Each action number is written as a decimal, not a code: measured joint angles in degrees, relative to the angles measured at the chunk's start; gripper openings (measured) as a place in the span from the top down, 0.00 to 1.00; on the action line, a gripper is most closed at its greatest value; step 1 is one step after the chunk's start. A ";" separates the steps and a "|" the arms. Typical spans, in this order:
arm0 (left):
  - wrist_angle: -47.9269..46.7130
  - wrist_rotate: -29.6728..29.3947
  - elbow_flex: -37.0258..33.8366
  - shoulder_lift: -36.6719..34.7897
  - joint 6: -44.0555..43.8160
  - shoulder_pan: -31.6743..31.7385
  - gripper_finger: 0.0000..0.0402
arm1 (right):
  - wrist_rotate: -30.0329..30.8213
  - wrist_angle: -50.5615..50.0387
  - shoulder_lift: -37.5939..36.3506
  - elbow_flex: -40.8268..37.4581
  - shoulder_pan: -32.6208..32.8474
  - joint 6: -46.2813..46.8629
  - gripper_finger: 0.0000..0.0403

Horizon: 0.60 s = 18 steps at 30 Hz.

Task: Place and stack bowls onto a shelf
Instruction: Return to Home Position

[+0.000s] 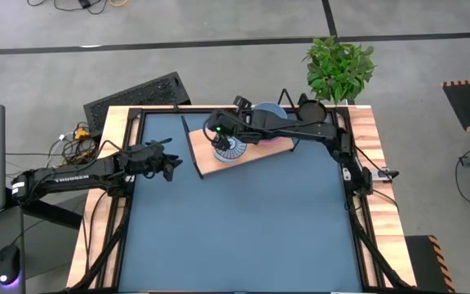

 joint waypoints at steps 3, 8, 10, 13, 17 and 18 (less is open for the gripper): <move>-0.02 -0.34 0.00 0.00 -0.11 0.00 0.65 | -0.09 0.31 0.39 0.00 -0.09 0.01 0.81; -0.08 0.05 0.00 -0.02 -0.23 0.00 0.65 | -1.00 0.10 2.25 -0.13 -0.82 -0.08 0.83; -0.06 0.05 0.00 0.00 -0.27 -0.02 0.65 | -1.60 1.50 3.00 0.08 -1.12 -0.15 0.83; -0.07 0.03 0.00 -0.01 -0.29 -0.01 0.65 | -3.02 -0.12 3.39 -0.15 -1.65 -0.22 0.83; -0.20 0.02 0.00 0.00 -0.29 -0.02 0.65 | -8.67 0.83 4.17 0.02 -2.69 -0.24 0.83; -0.30 0.01 0.00 0.00 -0.29 0.00 0.65 | -9.09 0.64 4.34 -0.02 -3.00 -0.58 0.83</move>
